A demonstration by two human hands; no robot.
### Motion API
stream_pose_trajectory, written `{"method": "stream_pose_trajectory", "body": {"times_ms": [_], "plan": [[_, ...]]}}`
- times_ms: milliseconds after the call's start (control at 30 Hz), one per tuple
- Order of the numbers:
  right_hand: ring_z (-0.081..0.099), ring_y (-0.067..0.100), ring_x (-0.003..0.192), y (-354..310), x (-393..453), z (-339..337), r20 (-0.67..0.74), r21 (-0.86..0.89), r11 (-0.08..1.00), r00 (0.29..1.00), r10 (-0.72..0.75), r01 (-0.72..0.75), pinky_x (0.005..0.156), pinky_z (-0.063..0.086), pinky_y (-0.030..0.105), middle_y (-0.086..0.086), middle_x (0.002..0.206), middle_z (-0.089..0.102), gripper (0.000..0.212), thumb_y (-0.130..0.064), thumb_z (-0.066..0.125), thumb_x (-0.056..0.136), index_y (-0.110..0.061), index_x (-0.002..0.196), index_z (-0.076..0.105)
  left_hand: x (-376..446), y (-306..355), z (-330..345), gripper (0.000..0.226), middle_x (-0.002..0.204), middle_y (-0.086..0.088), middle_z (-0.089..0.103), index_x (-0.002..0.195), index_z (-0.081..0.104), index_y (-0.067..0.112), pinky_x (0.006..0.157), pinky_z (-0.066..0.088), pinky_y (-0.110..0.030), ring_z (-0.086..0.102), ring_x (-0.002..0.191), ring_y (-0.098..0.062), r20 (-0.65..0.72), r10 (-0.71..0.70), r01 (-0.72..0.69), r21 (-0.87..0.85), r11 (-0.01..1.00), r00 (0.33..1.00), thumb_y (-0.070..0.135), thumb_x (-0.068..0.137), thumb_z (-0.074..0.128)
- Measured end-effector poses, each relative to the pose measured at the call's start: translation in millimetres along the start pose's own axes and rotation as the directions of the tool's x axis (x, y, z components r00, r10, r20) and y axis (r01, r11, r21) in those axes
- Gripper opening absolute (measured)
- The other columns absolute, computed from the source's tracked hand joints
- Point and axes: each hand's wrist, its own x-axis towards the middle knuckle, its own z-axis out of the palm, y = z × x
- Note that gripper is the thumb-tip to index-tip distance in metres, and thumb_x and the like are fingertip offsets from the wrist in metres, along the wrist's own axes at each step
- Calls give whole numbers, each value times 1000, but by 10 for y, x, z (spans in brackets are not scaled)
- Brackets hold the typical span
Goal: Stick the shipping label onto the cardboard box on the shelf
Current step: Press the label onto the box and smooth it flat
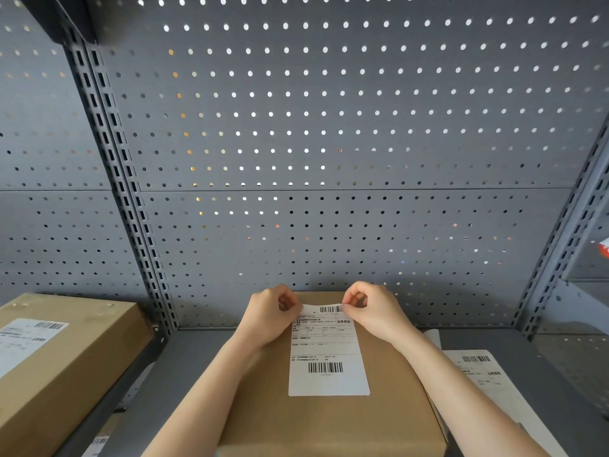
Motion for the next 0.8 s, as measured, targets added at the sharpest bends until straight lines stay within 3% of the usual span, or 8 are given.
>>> {"method": "stream_pose_trajectory", "body": {"times_ms": [667,800], "plan": [[56,14,82,30,54,31,-9,-21,1000,1000,7,-7,89,46,43,-12,72,63,20,-23,66,78,-33,63,55,57,-34,40,7,74,12,59,80,59,22,60,39,-8,54,72,-6,1,3,-3,60,998,1000,23,85,64],[57,18,88,37,62,41,-12,-25,1000,1000,9,-9,90,45,43,-13,71,63,21,-24,66,78,-33,63,55,61,-31,49,5,76,9,61,82,61,20,67,46,-18,56,74,-11,-1,7,-7,86,996,1000,21,85,64]]}}
